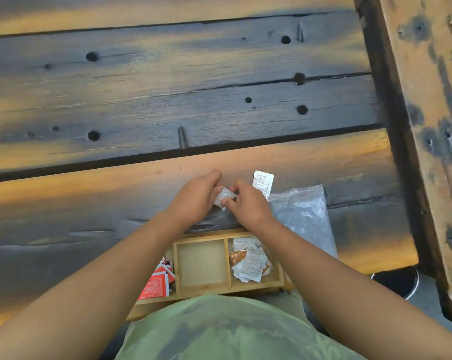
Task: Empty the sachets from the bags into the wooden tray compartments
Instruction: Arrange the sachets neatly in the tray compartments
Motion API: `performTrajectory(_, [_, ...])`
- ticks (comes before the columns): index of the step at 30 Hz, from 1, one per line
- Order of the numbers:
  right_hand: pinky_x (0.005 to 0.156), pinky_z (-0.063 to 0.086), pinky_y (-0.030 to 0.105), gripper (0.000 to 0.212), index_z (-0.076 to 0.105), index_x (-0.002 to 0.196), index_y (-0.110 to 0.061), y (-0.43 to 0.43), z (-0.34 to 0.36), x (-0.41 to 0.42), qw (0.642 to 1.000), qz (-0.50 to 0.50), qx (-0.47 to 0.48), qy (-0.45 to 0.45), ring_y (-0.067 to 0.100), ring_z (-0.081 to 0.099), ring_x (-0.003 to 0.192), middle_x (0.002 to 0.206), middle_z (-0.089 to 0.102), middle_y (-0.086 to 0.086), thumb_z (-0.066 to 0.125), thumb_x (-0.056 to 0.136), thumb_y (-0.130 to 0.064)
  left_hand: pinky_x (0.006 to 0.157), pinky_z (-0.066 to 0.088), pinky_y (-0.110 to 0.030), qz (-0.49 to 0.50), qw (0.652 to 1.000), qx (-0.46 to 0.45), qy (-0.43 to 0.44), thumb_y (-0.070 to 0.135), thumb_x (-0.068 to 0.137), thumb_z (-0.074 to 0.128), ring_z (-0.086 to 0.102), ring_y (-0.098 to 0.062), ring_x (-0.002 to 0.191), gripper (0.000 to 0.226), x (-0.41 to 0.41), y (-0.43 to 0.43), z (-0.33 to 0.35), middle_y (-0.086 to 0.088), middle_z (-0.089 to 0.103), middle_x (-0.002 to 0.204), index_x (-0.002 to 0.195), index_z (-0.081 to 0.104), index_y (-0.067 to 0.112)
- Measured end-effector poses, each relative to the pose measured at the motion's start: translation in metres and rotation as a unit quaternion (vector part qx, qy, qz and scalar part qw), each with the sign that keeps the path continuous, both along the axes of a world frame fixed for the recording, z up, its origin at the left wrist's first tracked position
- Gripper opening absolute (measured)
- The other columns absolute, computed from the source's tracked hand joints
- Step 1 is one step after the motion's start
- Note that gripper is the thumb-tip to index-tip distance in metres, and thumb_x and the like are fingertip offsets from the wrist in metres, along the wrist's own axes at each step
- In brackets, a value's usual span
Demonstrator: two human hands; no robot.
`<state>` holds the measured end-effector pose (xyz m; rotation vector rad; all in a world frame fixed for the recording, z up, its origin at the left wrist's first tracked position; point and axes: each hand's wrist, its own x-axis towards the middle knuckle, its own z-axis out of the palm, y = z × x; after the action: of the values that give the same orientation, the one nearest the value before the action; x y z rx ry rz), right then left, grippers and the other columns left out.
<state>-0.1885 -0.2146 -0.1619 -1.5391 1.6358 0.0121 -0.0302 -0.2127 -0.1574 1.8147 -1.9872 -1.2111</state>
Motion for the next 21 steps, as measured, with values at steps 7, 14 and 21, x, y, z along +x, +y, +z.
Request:
performTrajectory(7, [0.063,0.040,0.021,0.014,0.062,0.091,-0.019,0.022,0.022,-0.016,0.994,-0.054,-0.069,-0.067,0.016,0.057,0.079,0.100,0.050,0.003,0.072,0.087,-0.028,0.060,0.043,-0.035,0.139,0.987,-0.020,0.075,0.019,0.097,0.055,0.053,-0.019,0.064,0.012,-0.008,0.036,0.020,-0.002,0.060,0.071,0.087,0.049,0.019])
performTrajectory(14, [0.059,0.043,0.033,0.017,0.054,0.082,-0.018,0.061,0.042,-0.042,0.992,-0.063,-0.041,-0.102,0.015,0.052,0.064,0.072,0.054,-0.003,0.068,0.090,-0.024,0.069,0.052,-0.033,0.169,0.977,0.021,0.127,0.016,0.094,0.060,0.061,-0.013,0.070,0.013,-0.032,0.081,0.031,0.005,0.062,0.078,0.103,0.059,0.024])
performTrajectory(21, [0.058,0.039,0.030,0.020,0.056,0.073,-0.020,0.097,0.039,-0.070,0.997,0.005,-0.024,-0.075,0.016,0.055,0.066,0.070,0.059,0.000,0.069,0.088,-0.026,0.060,0.042,-0.031,0.122,0.990,0.047,0.048,0.024,0.090,0.066,0.060,-0.020,0.069,0.011,-0.052,0.119,0.025,-0.004,0.067,0.074,0.083,0.064,0.016])
